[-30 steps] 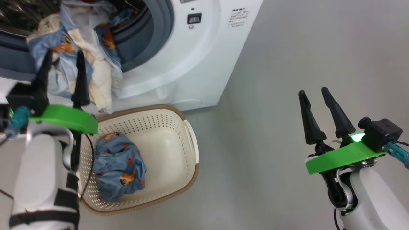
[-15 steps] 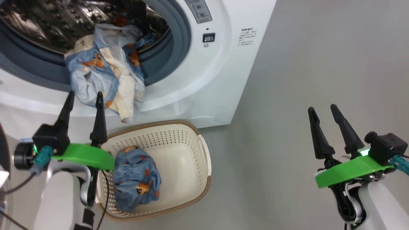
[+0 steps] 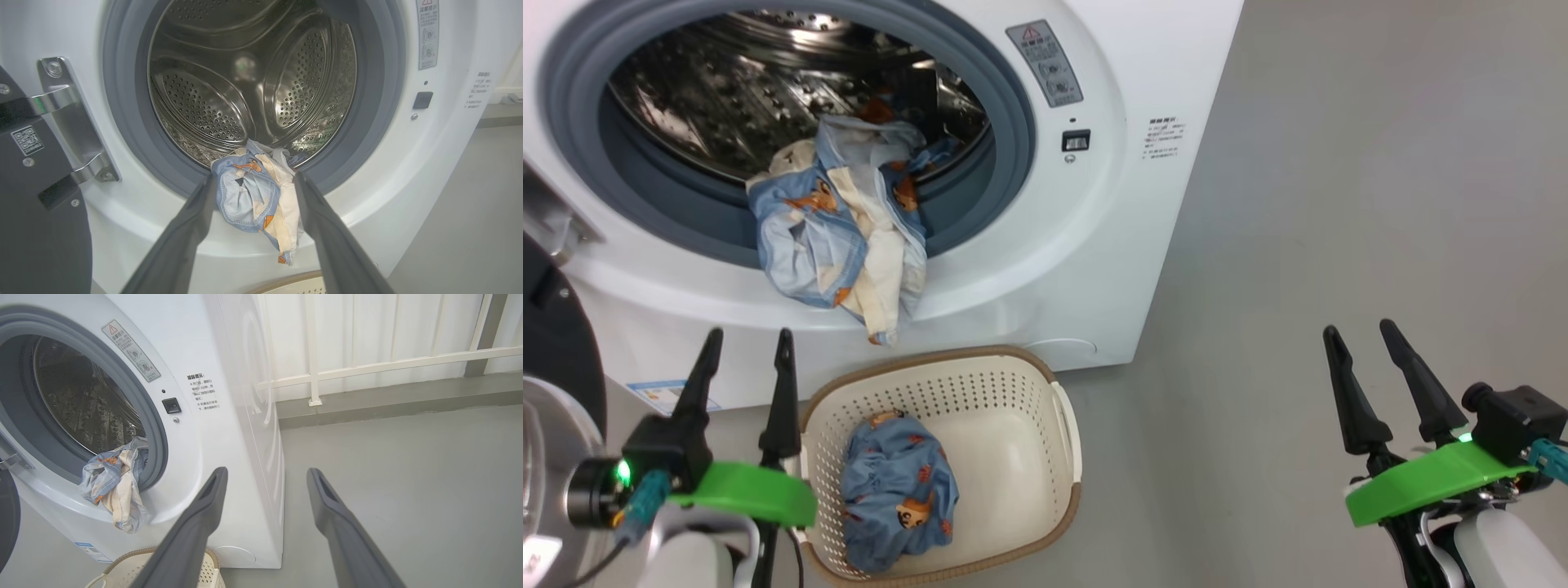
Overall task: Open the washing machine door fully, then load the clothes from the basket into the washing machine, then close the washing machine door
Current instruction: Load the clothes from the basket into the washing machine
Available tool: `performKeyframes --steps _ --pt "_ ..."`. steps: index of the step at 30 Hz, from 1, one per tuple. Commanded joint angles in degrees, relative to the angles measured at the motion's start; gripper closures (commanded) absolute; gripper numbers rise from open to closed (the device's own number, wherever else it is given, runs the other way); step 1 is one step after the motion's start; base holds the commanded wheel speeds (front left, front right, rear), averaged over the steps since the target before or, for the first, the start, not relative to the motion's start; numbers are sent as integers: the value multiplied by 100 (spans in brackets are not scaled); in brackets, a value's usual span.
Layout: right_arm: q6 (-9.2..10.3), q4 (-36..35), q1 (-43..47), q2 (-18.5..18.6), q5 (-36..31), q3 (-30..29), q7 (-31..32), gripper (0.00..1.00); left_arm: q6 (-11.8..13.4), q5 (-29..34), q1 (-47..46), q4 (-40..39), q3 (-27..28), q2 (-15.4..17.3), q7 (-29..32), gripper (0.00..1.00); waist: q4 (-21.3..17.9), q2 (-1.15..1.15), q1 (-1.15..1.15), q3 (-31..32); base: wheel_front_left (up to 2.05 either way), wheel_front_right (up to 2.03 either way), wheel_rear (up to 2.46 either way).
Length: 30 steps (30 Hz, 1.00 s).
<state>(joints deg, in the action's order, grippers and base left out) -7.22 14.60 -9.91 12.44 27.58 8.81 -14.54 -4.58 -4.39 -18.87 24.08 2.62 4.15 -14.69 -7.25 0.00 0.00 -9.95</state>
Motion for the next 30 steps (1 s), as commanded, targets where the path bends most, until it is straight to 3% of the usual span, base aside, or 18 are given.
performKeyframes --steps 1,20,30 --pt "-26 -122 88 123 -36 62 -46 0 -12 64 152 -261 221 83 -30 0 58 0 0 124 0 0 0" --pt "-26 -167 580 255 -19 -45 -46 0 29 -25 1535 -1168 564 -35 -30 0 318 0 0 509 0 0 0" --pt "-26 -198 618 245 -31 -56 -46 0 45 -25 1805 -1397 678 -65 -30 0 301 0 0 505 0 0 0"
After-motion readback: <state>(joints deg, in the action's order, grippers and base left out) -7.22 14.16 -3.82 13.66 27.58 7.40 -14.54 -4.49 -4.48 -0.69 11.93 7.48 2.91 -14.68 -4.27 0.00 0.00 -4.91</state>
